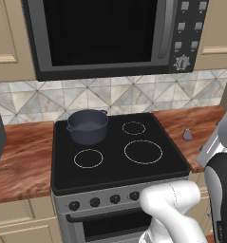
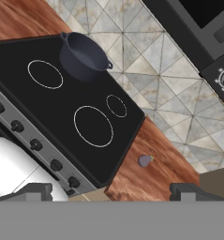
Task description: Turn on the burner for the pot on the stove. Wait thirty seconds for the pot to heat up. Then add the eggplant to the pot.
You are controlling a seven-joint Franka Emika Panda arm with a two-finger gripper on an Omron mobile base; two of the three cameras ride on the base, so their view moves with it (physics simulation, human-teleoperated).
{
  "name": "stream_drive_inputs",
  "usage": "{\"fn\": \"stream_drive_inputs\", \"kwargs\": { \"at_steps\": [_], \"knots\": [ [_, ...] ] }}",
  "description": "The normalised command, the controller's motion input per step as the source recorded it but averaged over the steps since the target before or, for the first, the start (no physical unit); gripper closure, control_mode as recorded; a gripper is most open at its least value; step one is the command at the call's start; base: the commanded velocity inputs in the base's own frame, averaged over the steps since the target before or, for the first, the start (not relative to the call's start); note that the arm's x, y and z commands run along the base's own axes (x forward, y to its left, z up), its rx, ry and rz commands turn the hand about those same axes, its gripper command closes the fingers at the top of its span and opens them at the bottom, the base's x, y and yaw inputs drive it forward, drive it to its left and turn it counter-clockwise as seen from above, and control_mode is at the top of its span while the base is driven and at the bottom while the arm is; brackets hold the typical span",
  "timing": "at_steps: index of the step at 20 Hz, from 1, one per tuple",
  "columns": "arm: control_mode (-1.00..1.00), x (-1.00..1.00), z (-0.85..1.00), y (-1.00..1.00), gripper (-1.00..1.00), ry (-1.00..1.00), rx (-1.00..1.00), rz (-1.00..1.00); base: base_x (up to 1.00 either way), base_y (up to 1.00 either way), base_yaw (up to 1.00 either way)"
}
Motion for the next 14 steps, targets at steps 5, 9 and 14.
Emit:
{"fn": "stream_drive_inputs", "kwargs": {
  "at_steps": [5,9,14],
  "knots": [
    [-1.00,0.00,0.00,0.00,-1.00,0.00,0.00,0.00,0.00,0.00,0.00],
    [-1.00,0.00,0.00,0.00,-1.00,0.00,0.00,0.00,0.00,0.00,0.00],
    [-1.00,0.00,0.00,0.00,-1.00,0.00,0.00,0.00,0.00,0.00,0.00]
  ]
}}
